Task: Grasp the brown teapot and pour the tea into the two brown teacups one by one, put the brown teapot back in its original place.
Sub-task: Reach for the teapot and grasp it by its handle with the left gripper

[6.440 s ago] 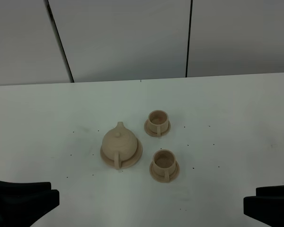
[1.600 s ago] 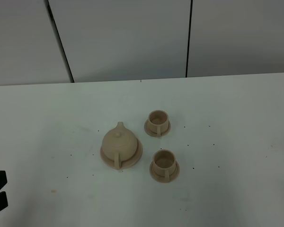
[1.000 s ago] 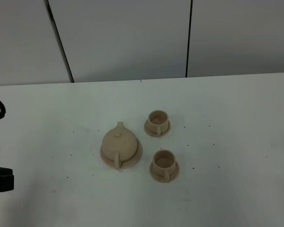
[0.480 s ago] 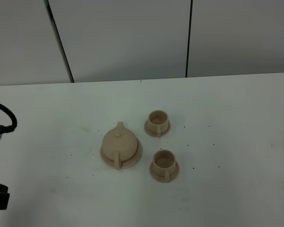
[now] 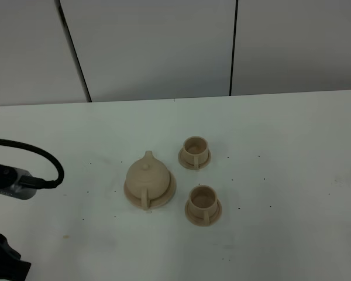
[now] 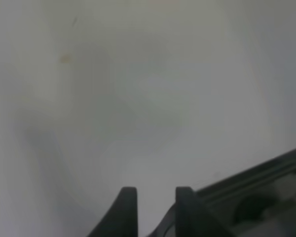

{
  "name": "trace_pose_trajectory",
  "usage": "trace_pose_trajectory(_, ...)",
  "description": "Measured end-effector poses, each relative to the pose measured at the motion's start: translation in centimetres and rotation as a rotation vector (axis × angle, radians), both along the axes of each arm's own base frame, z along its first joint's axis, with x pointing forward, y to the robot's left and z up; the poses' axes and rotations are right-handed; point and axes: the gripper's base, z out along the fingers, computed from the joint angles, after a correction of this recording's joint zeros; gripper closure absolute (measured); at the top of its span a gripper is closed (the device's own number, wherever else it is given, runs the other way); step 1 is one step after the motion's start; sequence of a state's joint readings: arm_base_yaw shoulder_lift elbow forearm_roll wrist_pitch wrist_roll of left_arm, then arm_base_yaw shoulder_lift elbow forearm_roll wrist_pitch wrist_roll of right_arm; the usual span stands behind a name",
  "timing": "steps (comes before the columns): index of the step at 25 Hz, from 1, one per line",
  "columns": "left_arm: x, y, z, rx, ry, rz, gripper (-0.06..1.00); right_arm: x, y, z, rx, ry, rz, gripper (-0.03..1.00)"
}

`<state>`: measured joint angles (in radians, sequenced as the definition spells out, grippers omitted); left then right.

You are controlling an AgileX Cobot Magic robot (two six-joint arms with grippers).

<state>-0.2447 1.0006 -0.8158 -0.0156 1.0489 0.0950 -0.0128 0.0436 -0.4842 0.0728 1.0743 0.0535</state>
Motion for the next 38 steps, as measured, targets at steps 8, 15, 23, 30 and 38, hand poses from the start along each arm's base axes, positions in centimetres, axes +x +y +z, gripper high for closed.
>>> trace_pose_trajectory(8,2.9,-1.2,0.8,0.045,-0.002,-0.003,0.69,0.0,0.0,0.0,0.000,-0.001,0.000,0.56)
trace_pose_trajectory(15,6.2,-2.9,-1.5,0.026,0.021,0.058,0.69,0.0,0.0,0.0,0.003,-0.001,0.002,0.56)
trace_pose_trajectory(23,9.3,-6.4,-5.1,-0.034,-0.002,0.098,0.69,0.0,0.1,0.0,0.011,-0.001,0.006,0.56)
trace_pose_trajectory(30,10.8,-8.1,-7.6,-0.065,-0.001,0.102,0.69,0.0,0.1,0.0,0.011,-0.001,0.006,0.56)
trace_pose_trajectory(38,10.8,-8.4,-7.6,-0.100,-0.004,0.116,0.69,0.0,0.1,0.0,0.011,-0.001,0.006,0.56)
